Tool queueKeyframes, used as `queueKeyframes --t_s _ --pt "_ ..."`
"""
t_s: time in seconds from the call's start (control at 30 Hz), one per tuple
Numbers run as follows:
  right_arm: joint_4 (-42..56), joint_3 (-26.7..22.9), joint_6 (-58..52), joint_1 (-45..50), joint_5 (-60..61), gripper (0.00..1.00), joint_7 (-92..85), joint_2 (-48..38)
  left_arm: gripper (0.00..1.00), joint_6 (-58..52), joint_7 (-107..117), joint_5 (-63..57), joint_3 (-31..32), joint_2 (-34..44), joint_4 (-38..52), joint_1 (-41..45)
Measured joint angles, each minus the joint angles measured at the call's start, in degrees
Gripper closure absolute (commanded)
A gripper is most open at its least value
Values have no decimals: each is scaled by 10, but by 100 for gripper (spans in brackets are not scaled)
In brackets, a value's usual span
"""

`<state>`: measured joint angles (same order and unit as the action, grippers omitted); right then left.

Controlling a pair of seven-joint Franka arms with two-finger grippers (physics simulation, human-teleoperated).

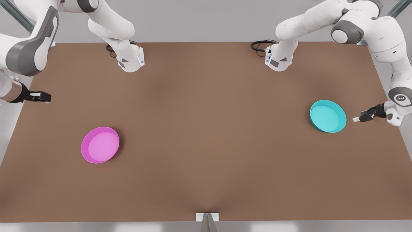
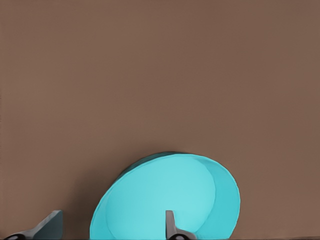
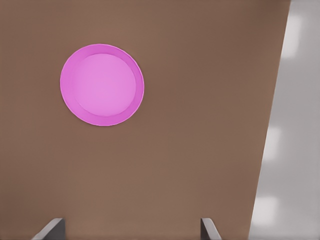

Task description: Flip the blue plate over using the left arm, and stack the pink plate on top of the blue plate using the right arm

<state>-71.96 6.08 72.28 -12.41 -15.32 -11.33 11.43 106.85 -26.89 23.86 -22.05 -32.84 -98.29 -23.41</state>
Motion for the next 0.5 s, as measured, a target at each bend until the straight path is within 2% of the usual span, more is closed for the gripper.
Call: queueKeyframes --t_s 0.23,0.5 --pt "0 -2 -2 2 0 0 -5 4 0 60 -220 14 -4 -3 -83 13" --pt "-1 -2 -3 2 0 0 -9 10 0 115 -358 21 -4 -20 -95 17"
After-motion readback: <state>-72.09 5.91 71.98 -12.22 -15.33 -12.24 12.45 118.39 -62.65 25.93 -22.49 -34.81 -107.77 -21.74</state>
